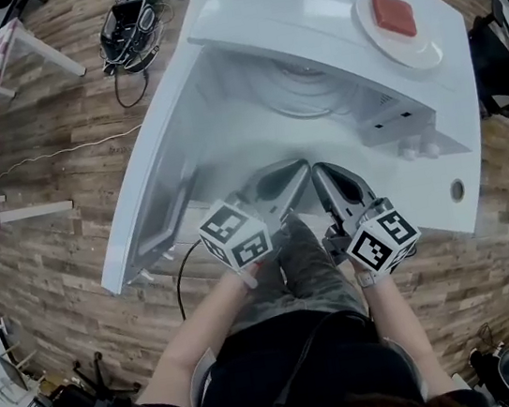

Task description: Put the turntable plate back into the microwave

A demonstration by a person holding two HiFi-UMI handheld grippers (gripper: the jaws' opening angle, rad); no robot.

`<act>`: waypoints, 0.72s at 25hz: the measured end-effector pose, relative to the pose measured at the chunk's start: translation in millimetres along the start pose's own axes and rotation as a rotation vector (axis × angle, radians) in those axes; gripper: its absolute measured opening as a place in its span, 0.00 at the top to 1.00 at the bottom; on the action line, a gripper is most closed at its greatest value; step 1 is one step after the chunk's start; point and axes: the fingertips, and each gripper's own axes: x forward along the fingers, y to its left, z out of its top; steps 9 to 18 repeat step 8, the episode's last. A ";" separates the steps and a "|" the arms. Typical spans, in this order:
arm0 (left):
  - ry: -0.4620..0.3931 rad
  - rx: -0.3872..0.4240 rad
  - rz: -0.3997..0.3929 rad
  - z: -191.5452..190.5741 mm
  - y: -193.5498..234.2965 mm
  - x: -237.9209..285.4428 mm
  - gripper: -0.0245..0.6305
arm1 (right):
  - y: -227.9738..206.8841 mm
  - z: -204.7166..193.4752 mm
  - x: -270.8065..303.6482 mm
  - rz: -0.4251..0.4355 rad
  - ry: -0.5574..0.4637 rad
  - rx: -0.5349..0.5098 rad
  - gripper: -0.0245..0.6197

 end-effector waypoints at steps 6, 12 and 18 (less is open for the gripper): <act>0.012 0.147 -0.064 7.0 -25.8 -14.4 0.94 | 19.0 -5.9 -13.8 0.027 0.025 -0.075 0.93; 0.010 0.195 -0.099 12.1 -37.5 -17.8 0.94 | 25.4 -4.0 -19.1 0.039 0.025 -0.105 0.93; 0.010 0.195 -0.099 12.1 -37.5 -17.8 0.94 | 25.4 -4.0 -19.1 0.039 0.025 -0.105 0.93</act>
